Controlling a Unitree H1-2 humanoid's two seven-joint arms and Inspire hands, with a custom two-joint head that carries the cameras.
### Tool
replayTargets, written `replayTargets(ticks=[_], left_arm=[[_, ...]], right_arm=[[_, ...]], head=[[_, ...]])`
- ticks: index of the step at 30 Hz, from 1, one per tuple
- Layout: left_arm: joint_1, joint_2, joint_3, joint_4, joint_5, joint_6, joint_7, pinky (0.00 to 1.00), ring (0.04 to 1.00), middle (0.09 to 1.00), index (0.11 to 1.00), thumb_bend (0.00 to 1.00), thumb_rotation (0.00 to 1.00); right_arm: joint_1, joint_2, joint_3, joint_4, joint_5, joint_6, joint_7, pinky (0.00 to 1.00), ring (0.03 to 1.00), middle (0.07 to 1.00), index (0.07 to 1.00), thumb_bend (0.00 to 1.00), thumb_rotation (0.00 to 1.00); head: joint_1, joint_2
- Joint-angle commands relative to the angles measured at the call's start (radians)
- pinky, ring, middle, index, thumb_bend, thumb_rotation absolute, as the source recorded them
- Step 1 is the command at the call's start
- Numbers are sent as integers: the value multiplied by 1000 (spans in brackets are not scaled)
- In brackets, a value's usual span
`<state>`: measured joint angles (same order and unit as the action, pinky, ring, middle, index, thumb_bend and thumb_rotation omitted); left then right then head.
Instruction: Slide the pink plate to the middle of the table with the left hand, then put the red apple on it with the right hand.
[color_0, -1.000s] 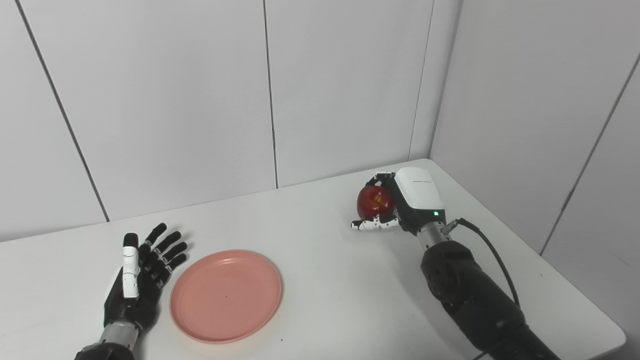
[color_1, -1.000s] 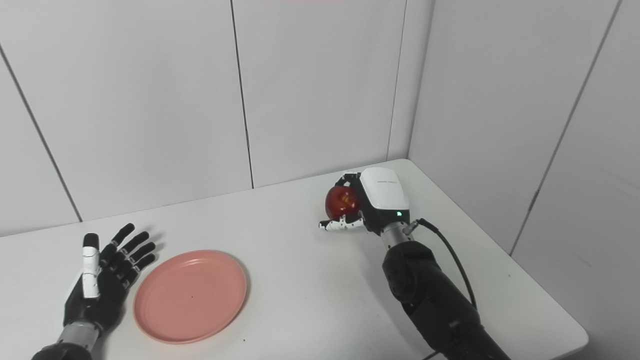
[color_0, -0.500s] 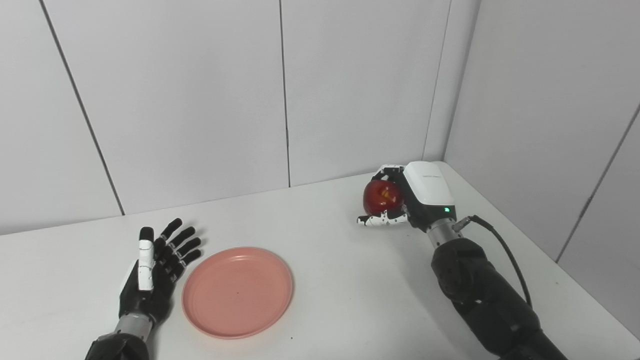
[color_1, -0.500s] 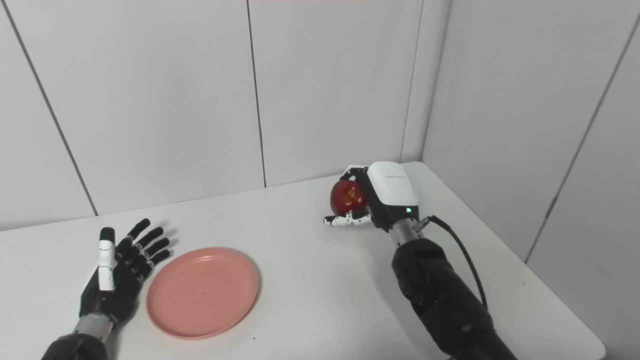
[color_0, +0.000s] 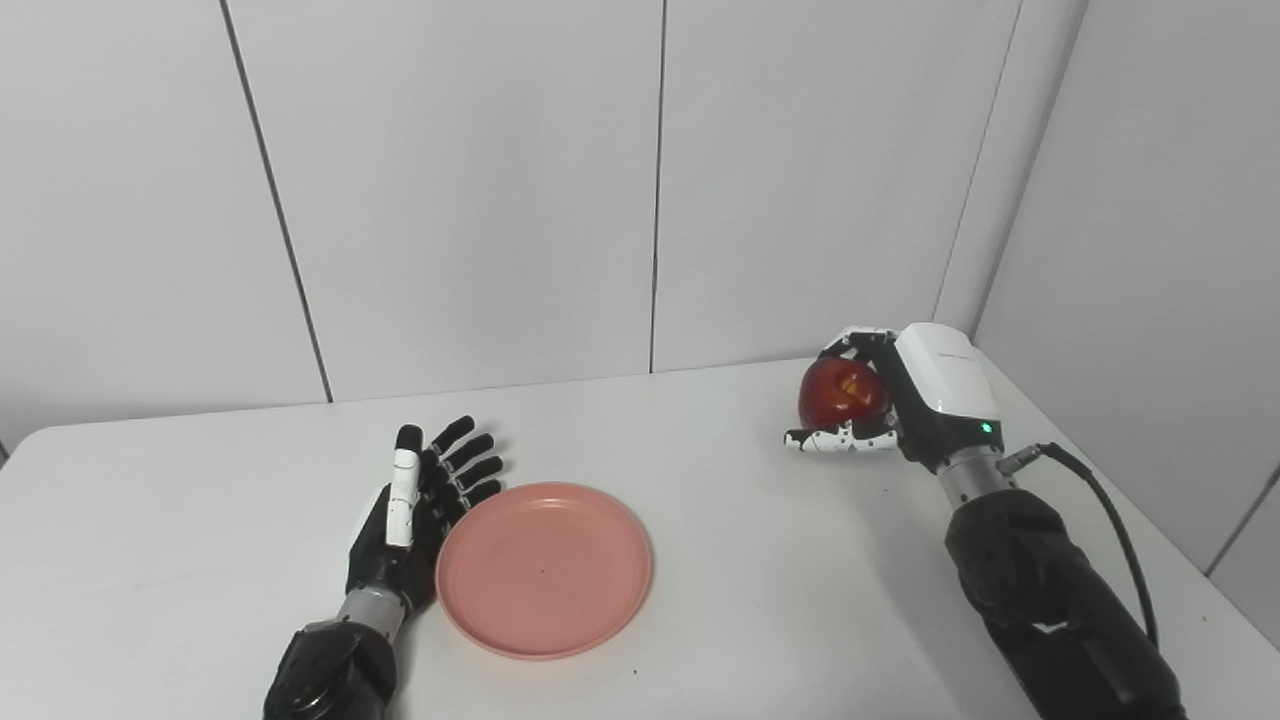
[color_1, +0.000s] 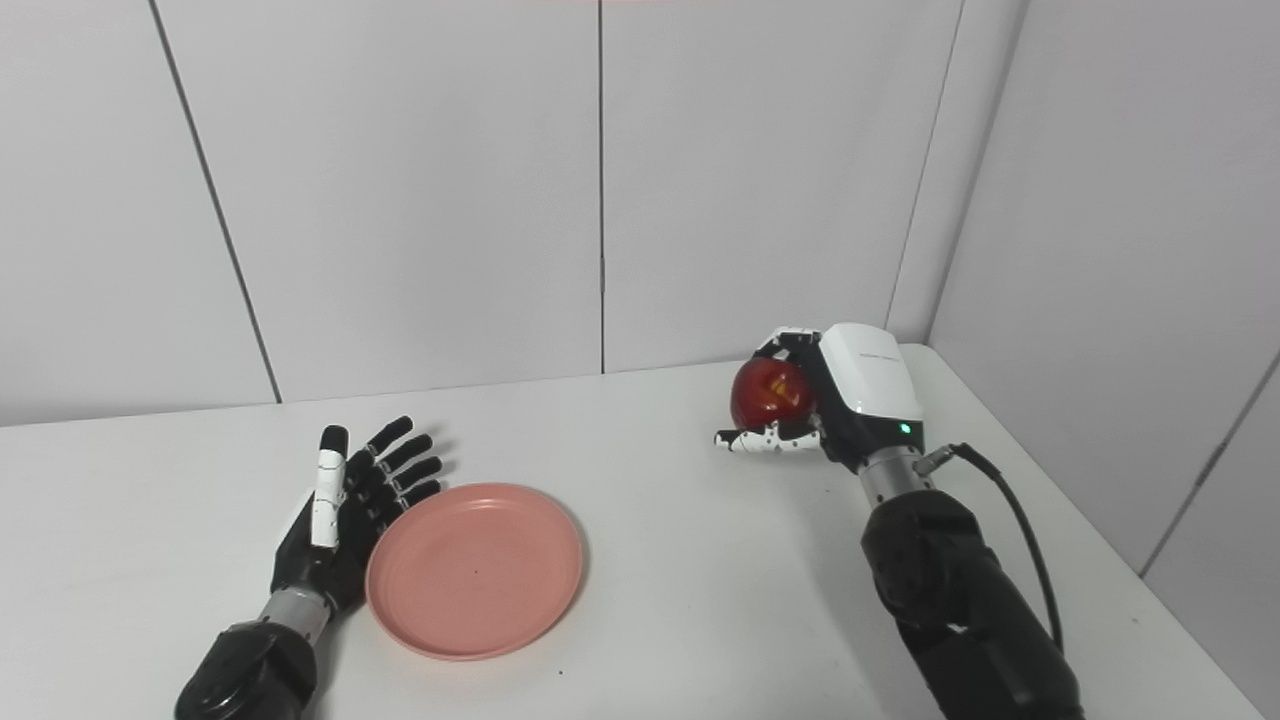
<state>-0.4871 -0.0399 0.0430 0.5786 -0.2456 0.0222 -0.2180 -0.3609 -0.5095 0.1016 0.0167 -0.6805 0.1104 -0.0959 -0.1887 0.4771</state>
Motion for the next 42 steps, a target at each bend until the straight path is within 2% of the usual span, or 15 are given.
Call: replayTargets(ticks=[1,9,10,11,13,17,25,33,42], left_arm=[[12,-8,-8,36,17,29,13,788,783,813,818,868,912],[11,-18,-19,36,41,17,25,767,776,821,824,878,931],[10,-20,-19,37,42,18,28,772,775,820,823,878,930],[9,-22,-17,38,41,21,30,774,772,815,819,879,925],[7,-25,-14,41,44,20,33,772,769,811,817,877,922],[2,-28,-13,51,45,11,35,761,766,809,815,877,919],[-6,-30,-16,65,46,3,35,756,768,812,826,876,924],[-11,-31,-16,80,41,-11,25,786,775,817,838,882,914],[-10,-34,-17,78,45,-9,31,764,764,810,828,884,916]], right_arm=[[-68,-10,-19,-32,5,-23,-2,159,212,308,492,504,173],[-111,19,10,-15,-11,3,56,143,194,291,493,503,180],[-117,24,13,-9,-12,3,60,141,192,289,547,576,388],[-125,31,19,-3,-16,7,67,141,193,289,571,606,494],[-139,46,29,5,-22,21,87,142,195,291,578,613,532],[-164,75,50,29,-34,36,116,164,221,320,593,609,545],[-204,131,94,68,-64,59,164,161,219,321,593,600,541],[-227,176,133,104,-80,51,159,151,210,311,573,607,529],[-223,201,159,101,-88,56,168,137,199,299,580,602,520]], head=[[6,1],[42,2],[46,1],[47,1],[52,1],[69,2],[91,0],[100,-3],[113,-5]])
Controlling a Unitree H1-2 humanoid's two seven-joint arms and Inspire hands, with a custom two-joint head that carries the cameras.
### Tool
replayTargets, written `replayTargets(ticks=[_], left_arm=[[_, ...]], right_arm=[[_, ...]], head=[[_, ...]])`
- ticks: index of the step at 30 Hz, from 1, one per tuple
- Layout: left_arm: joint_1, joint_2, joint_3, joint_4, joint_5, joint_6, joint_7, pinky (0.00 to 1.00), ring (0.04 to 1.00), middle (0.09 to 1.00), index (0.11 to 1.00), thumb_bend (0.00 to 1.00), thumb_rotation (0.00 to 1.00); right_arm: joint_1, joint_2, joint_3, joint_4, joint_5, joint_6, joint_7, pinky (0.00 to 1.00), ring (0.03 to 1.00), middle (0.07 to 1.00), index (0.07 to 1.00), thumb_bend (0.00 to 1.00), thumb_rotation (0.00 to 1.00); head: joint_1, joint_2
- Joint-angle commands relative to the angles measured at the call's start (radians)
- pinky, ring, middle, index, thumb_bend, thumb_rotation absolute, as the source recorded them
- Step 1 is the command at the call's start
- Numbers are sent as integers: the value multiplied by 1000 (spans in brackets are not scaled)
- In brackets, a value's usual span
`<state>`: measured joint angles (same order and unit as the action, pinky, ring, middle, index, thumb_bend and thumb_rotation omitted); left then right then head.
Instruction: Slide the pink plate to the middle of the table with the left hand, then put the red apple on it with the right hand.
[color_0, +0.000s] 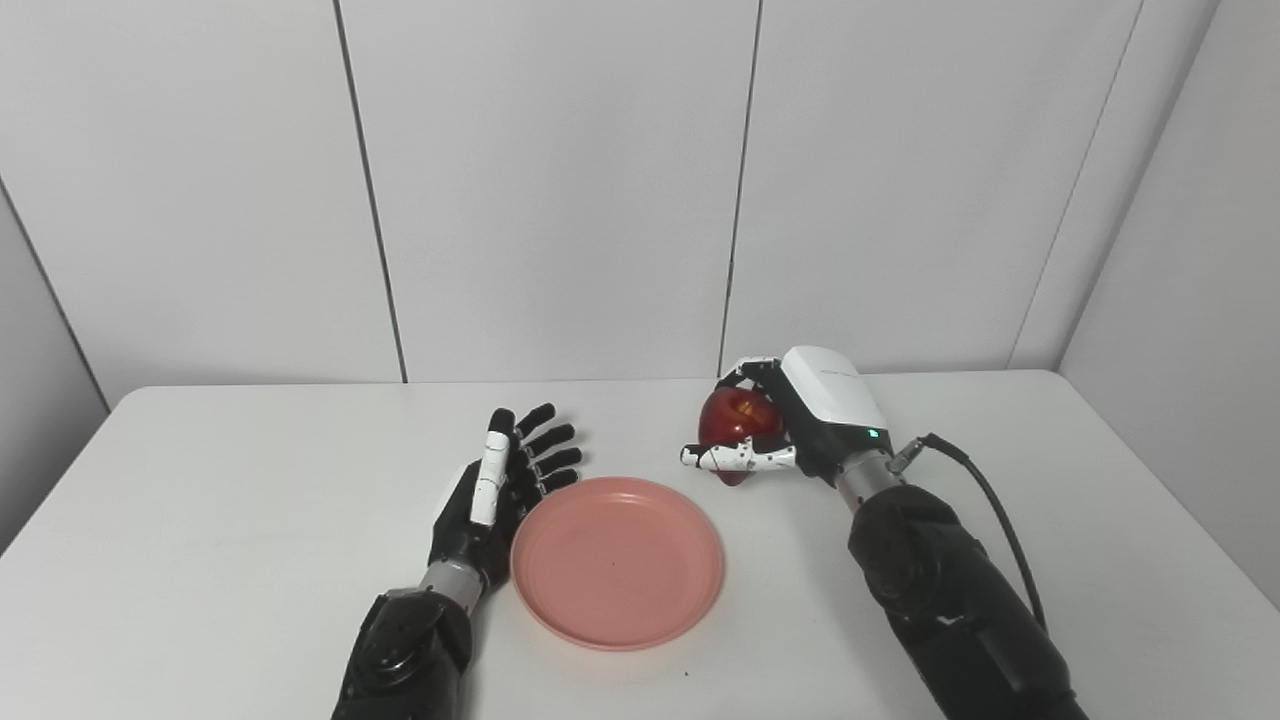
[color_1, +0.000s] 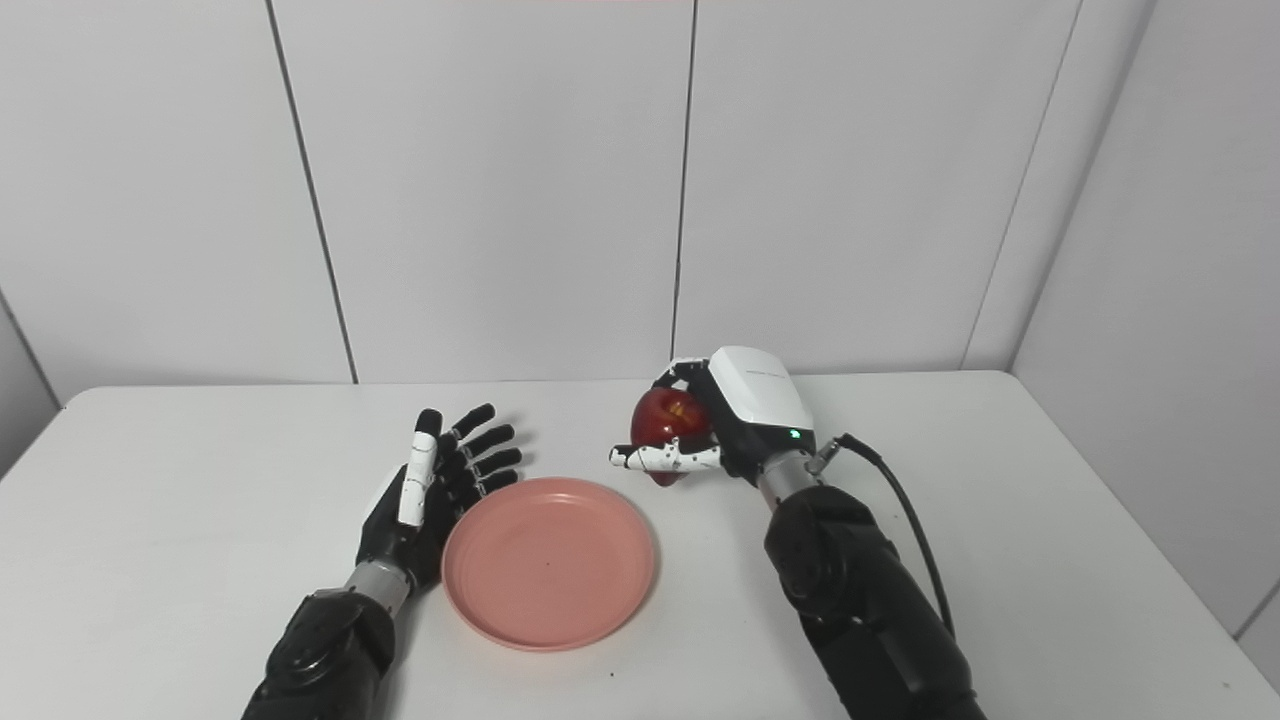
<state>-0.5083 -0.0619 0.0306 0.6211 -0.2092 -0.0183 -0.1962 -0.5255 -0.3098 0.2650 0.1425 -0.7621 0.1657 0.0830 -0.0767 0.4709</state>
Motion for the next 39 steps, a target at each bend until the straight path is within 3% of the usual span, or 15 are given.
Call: replayTargets(ticks=[1,18,27,39], left_arm=[[11,-12,-6,36,9,30,9,765,765,812,828,883,918],[12,-22,-6,53,7,15,4,786,788,828,829,853,916],[13,-23,-12,50,20,18,15,808,781,818,833,861,922],[13,-23,-13,64,18,14,15,873,793,823,844,845,934]], right_arm=[[-57,2,0,-27,-9,1,-9,142,203,302,582,602,520],[-63,39,77,-85,-30,-11,65,190,257,358,598,604,526],[-81,62,133,-61,-57,-25,90,163,228,324,600,619,539],[-78,76,189,18,-71,-41,75,202,276,371,599,608,590]], head=[[1,1],[5,-13],[7,-9],[21,-6]])
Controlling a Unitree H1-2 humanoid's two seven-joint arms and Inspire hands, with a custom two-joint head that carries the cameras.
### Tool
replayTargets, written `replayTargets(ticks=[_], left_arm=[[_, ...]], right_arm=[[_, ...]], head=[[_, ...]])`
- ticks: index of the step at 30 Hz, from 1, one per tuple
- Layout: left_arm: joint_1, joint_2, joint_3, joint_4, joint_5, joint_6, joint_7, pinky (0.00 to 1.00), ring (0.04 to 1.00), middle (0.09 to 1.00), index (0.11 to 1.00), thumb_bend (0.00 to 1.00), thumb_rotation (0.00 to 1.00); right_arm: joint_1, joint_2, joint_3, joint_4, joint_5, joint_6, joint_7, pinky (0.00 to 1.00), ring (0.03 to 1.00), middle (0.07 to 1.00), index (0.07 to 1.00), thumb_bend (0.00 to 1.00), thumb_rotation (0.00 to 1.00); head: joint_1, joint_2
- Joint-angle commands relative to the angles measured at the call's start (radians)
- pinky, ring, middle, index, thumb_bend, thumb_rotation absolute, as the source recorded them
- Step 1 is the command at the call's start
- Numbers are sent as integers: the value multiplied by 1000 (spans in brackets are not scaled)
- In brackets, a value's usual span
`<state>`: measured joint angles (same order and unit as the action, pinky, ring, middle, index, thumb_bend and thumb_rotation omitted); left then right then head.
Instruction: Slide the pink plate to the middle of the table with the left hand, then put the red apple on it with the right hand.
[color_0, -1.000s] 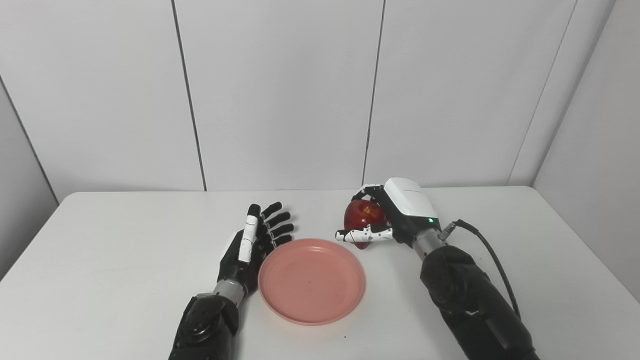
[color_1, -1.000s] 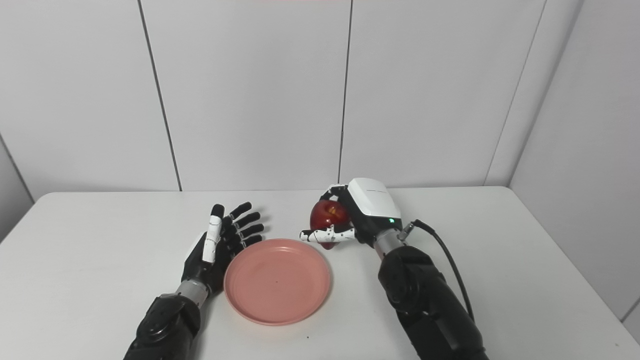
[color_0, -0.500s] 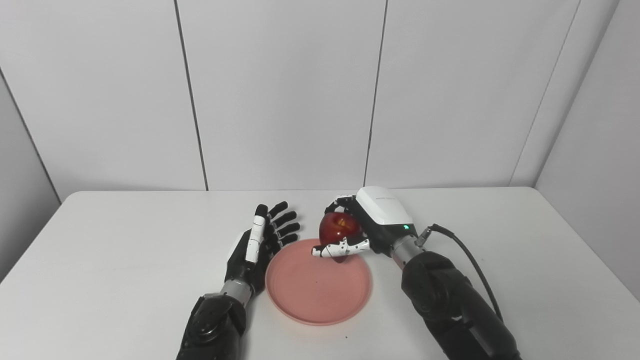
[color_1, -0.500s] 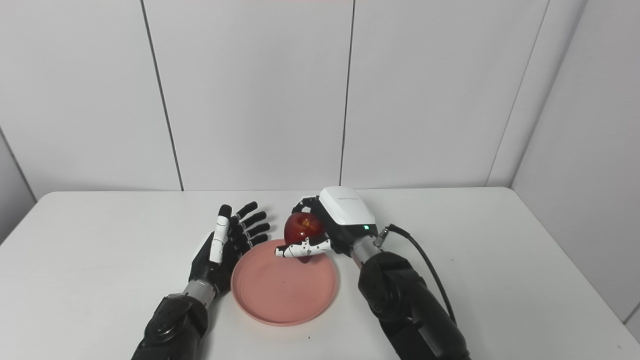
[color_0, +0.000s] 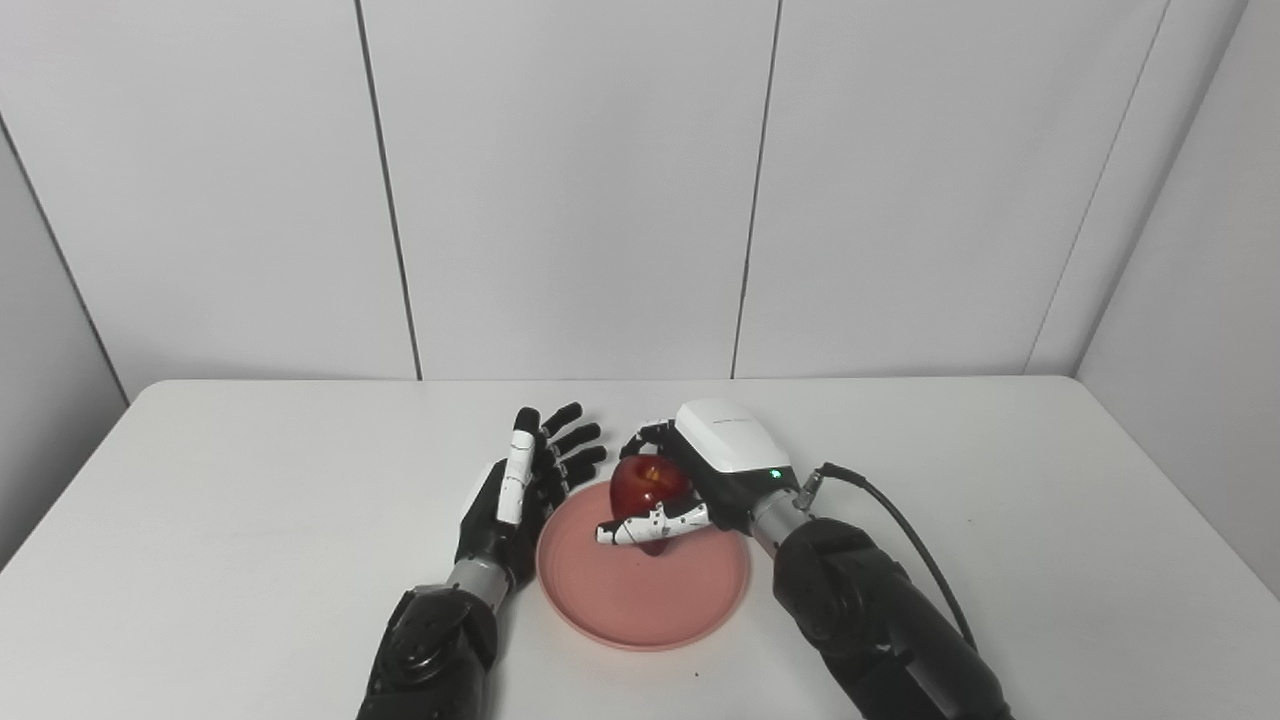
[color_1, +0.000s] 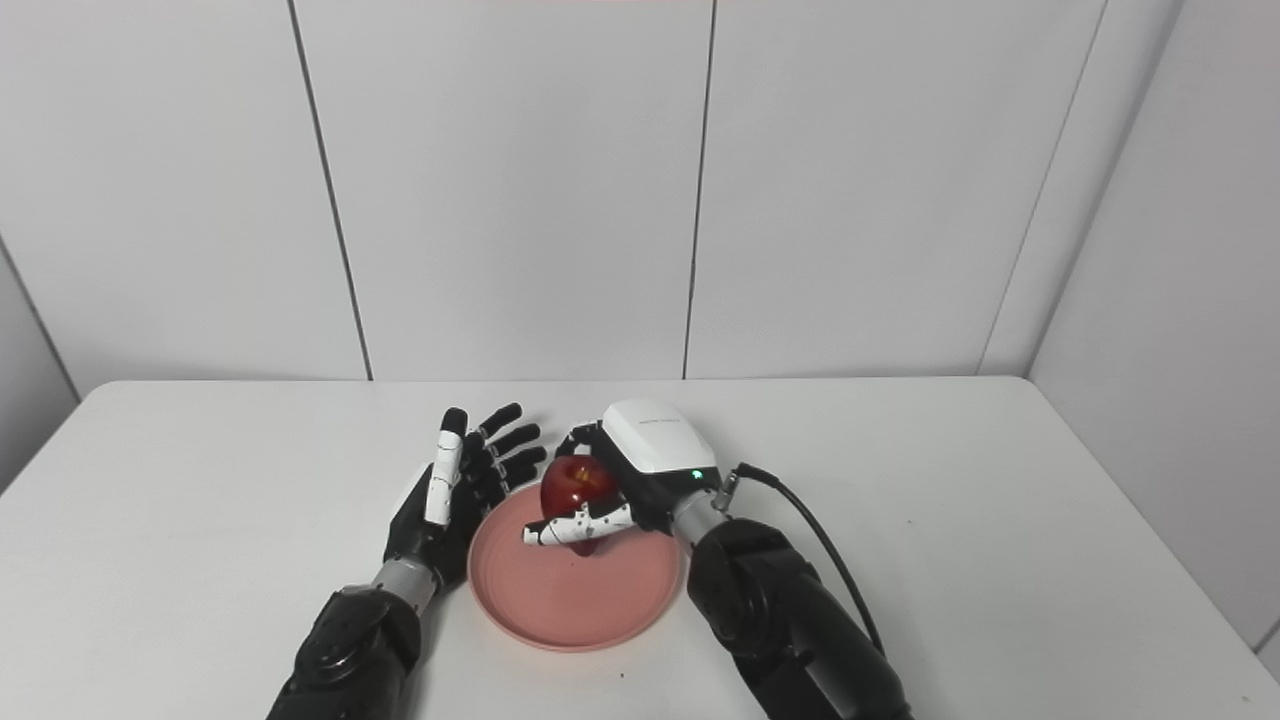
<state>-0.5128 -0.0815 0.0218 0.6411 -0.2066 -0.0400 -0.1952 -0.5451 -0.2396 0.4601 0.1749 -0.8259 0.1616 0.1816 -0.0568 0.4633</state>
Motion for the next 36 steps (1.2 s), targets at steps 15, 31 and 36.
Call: replayTargets(ticks=[15,31,36], left_arm=[[13,-4,-11,55,18,23,8,868,806,833,850,832,950],[12,-1,-15,61,18,21,1,882,818,863,867,825,961],[8,0,-12,69,14,14,-3,861,813,868,867,820,956]], right_arm=[[-59,7,32,82,-21,-72,-68,211,290,383,590,598,564],[-59,-1,53,85,-61,-67,-79,198,289,404,630,671,689],[-58,-8,53,69,-68,-55,-48,328,448,569,678,830,794]], head=[[9,10],[7,8],[3,7]])
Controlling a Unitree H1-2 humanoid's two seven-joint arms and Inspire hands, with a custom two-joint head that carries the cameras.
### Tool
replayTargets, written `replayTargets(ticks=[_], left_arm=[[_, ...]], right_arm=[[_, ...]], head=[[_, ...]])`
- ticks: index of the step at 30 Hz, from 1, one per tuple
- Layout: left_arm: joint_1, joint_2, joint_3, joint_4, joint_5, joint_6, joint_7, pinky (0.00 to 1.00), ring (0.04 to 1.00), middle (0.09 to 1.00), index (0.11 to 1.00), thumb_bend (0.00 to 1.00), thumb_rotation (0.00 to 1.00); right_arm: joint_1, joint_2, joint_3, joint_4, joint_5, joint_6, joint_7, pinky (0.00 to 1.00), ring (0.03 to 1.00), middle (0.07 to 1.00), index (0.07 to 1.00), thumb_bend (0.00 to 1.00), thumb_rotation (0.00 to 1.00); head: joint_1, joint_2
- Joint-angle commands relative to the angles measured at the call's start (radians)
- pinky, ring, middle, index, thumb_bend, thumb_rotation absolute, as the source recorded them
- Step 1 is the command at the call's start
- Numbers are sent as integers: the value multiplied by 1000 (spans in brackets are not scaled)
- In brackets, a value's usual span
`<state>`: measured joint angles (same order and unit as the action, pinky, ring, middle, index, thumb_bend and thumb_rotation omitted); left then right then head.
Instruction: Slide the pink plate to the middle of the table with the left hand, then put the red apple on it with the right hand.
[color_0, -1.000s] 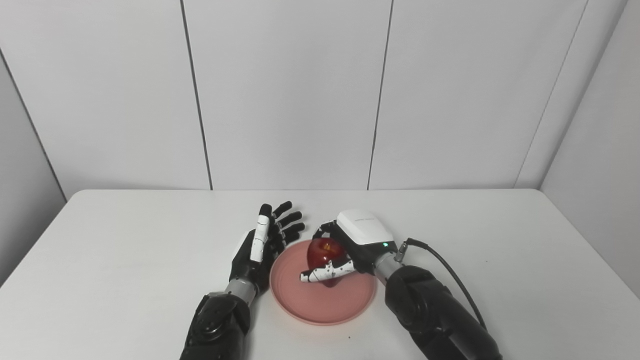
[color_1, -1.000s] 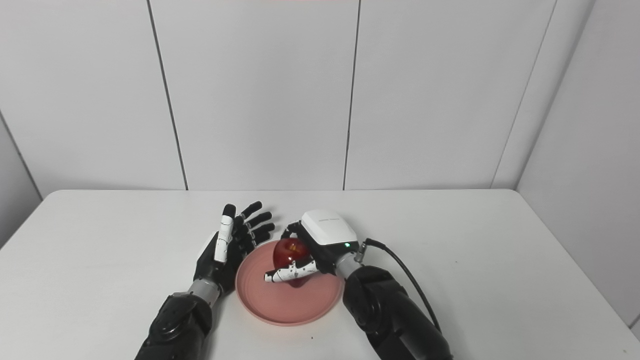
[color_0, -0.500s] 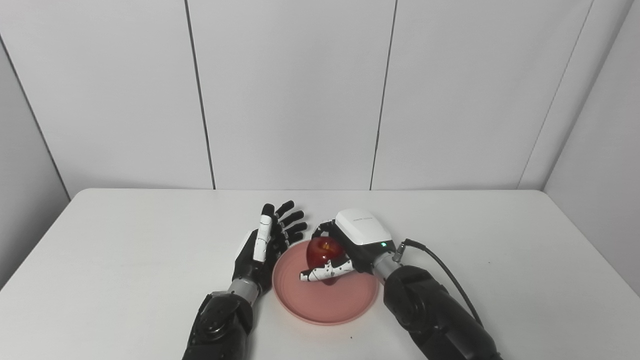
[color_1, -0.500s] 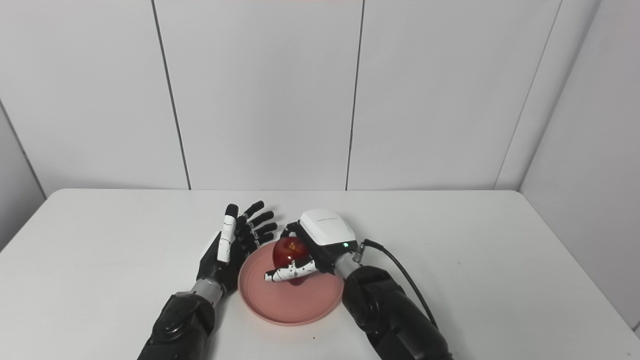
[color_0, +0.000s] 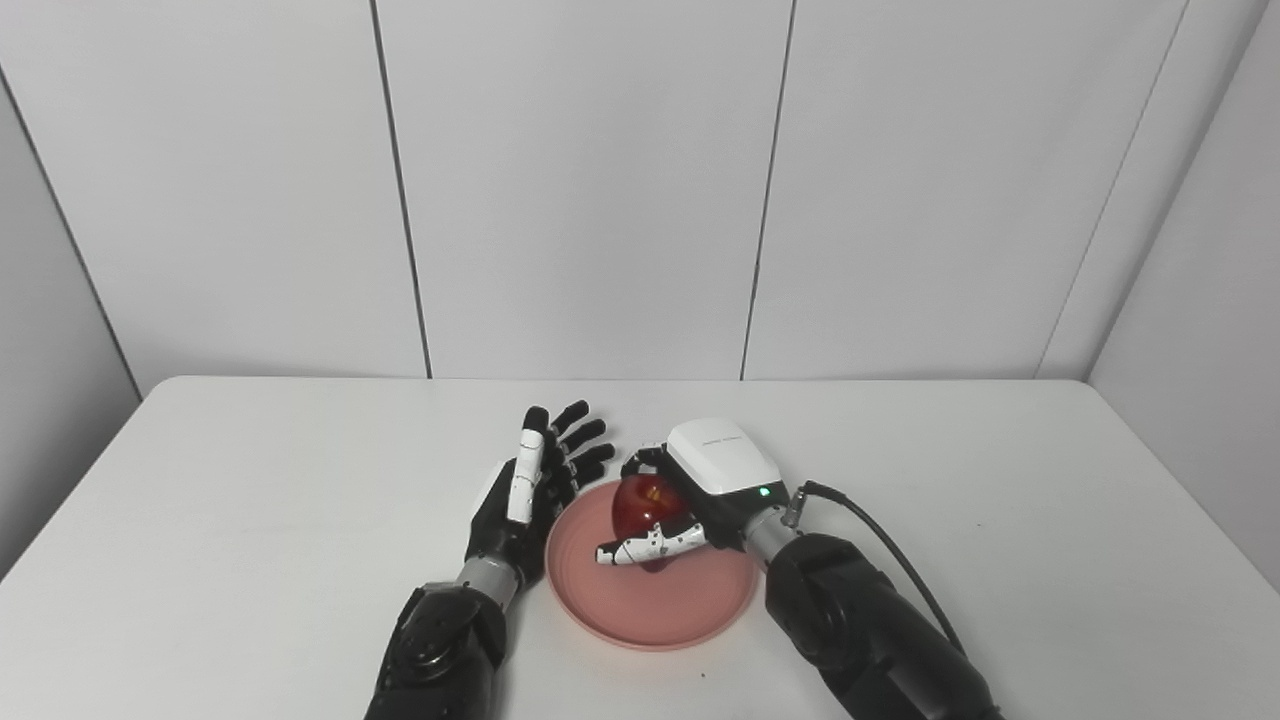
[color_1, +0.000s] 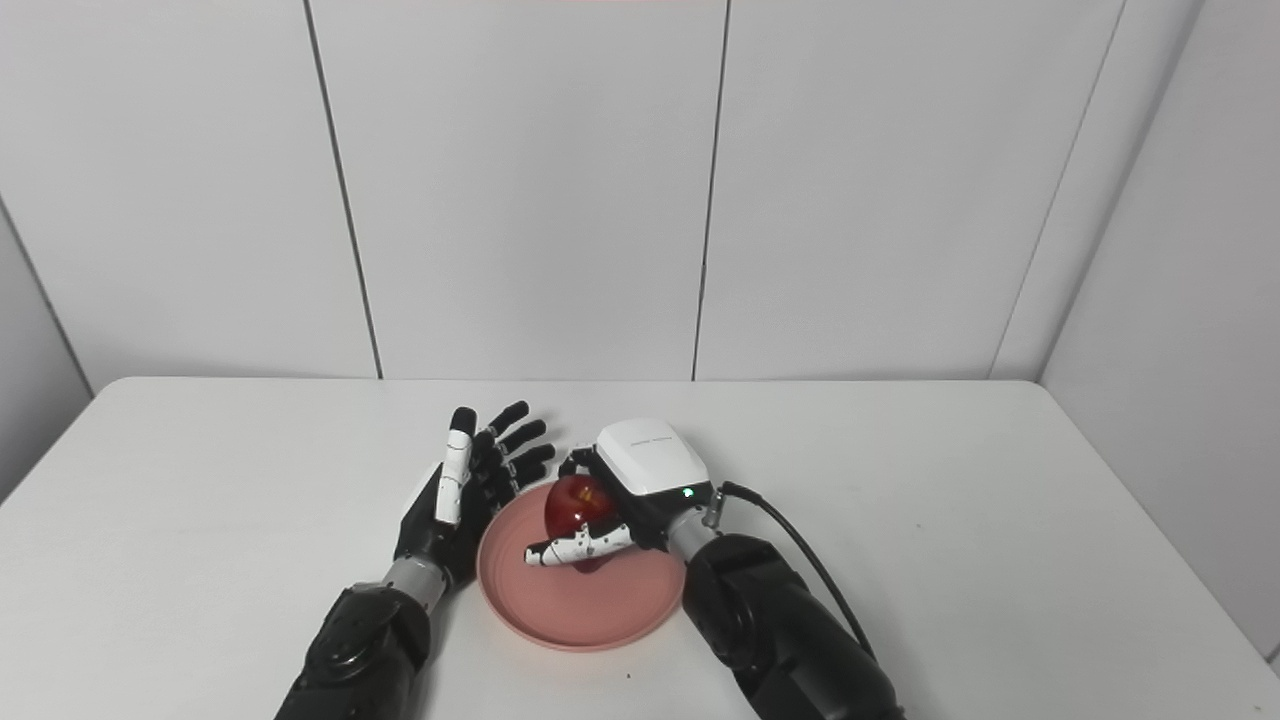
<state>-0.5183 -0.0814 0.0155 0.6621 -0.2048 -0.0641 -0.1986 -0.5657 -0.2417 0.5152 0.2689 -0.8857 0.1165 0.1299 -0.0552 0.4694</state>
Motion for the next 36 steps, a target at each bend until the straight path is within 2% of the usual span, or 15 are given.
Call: replayTargets(ticks=[1,3,6,8,11,13,17,22,27,32,34,36], left_arm=[[13,0,-5,49,10,37,-2,861,813,867,867,820,956],[11,0,-3,51,6,41,-5,870,819,860,869,824,947],[9,1,-2,53,7,44,-8,880,843,869,873,829,943],[8,3,-3,54,9,49,-9,949,883,885,882,840,943],[6,3,-3,55,11,50,-7,951,892,886,875,839,941],[4,4,-3,58,13,47,-7,915,894,890,870,841,936],[3,2,1,59,9,46,-4,852,846,879,849,843,921],[1,4,-2,60,12,38,-11,832,804,858,845,830,934],[-3,5,-6,67,22,36,-1,838,795,847,851,840,948],[-5,4,-2,69,22,33,4,819,772,820,844,846,946],[-3,1,1,64,20,32,8,832,772,822,841,848,942],[0,-3,7,57,18,30,12,839,786,825,838,851,932]], right_arm=[[-37,-6,-3,-29,-10,-7,10,333,453,575,680,835,796],[-36,-6,-7,-34,-11,-2,17,363,494,621,696,883,802],[-33,-6,-14,-44,-11,5,26,348,484,611,719,963,816],[-32,-6,-16,-48,-11,8,31,340,478,609,731,995,831],[-31,-7,-23,-52,-5,2,32,377,510,642,739,1000,833],[-32,-7,-27,-54,-2,0,35,400,526,656,745,1000,837],[-35,-8,-41,-70,9,-4,43,428,564,697,752,1000,865],[-41,-12,-63,-90,29,-11,49,460,612,733,766,1000,891],[-47,-13,-110,-120,78,-36,20,419,556,701,759,1000,919],[-55,-14,-155,-145,117,-51,-5,406,541,712,779,1000,959],[-55,-16,-173,-148,137,-64,-20,401,548,720,789,1000,986],[-52,-15,-195,-150,174,-75,-27,443,622,777,802,1000,990]], head=[[1,0],[1,1],[-1,-1],[-2,-1],[-2,-1],[-3,-2],[-3,-2],[-4,-3],[-5,-5],[-4,-7],[-4,-7],[-4,-7]])
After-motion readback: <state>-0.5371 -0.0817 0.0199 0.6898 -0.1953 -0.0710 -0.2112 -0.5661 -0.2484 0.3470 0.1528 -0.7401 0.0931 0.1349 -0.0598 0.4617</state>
